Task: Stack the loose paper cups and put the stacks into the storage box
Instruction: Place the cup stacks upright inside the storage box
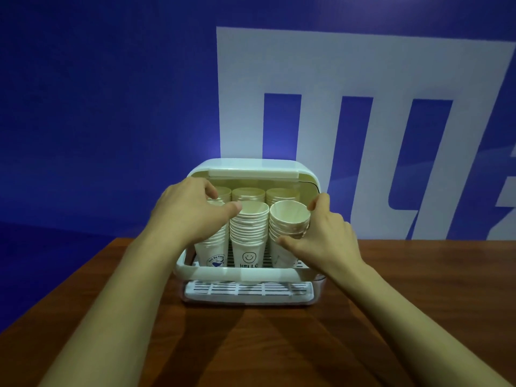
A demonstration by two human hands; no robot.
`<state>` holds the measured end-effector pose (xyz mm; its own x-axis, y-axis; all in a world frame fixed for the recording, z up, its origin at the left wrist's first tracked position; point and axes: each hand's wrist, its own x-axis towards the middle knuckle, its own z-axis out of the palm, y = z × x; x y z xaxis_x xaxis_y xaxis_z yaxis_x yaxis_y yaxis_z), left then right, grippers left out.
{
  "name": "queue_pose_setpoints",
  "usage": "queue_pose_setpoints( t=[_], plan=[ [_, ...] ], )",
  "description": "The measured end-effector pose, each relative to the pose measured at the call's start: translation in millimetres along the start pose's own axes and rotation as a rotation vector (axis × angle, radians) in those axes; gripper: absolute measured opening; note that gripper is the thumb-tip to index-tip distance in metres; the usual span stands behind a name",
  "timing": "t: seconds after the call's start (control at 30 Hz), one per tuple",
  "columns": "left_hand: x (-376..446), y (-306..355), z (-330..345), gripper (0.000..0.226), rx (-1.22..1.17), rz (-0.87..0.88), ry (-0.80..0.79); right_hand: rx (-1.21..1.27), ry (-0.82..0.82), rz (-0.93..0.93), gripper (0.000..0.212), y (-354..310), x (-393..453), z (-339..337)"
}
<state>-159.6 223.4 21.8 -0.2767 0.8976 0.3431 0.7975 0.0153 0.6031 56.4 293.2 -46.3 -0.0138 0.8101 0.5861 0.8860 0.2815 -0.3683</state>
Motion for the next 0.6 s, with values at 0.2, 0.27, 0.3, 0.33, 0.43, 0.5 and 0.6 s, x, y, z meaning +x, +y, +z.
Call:
queue_pose_setpoints(
  t=[0.2,0.27,0.3,0.33,0.43,0.5,0.6],
  plan=[
    [0.4,-0.9,0.6,0.055,-0.005,-0.004,0.012,0.050,-0.057,0.013,0.076,3.6,3.5,-3.8],
    [-0.1,-0.9,1.5,0.055,-0.009,-0.007,0.014,0.076,-0.086,0.006,0.076,3.0,2.8,-1.6],
    [0.0,-1.2,2.3,0.055,-0.008,-0.008,0.013,0.091,-0.093,0.010,0.076,3.1,2.8,-1.6],
    [0.1,-1.7,3.3,0.055,-0.007,-0.009,0.011,0.103,-0.097,0.016,0.075,3.5,3.1,-2.2],
    [1.4,-3.4,5.1,0.056,0.001,-0.008,0.009,0.114,-0.121,0.026,0.078,4.5,4.0,-4.7],
    [2.0,-4.2,5.6,0.056,0.010,-0.011,0.012,0.094,-0.139,0.020,0.083,4.1,3.5,-5.5],
    [3.4,-5.9,8.6,0.058,0.017,-0.012,0.023,0.040,-0.098,-0.020,0.084,3.0,2.5,-3.8]
  ],
)
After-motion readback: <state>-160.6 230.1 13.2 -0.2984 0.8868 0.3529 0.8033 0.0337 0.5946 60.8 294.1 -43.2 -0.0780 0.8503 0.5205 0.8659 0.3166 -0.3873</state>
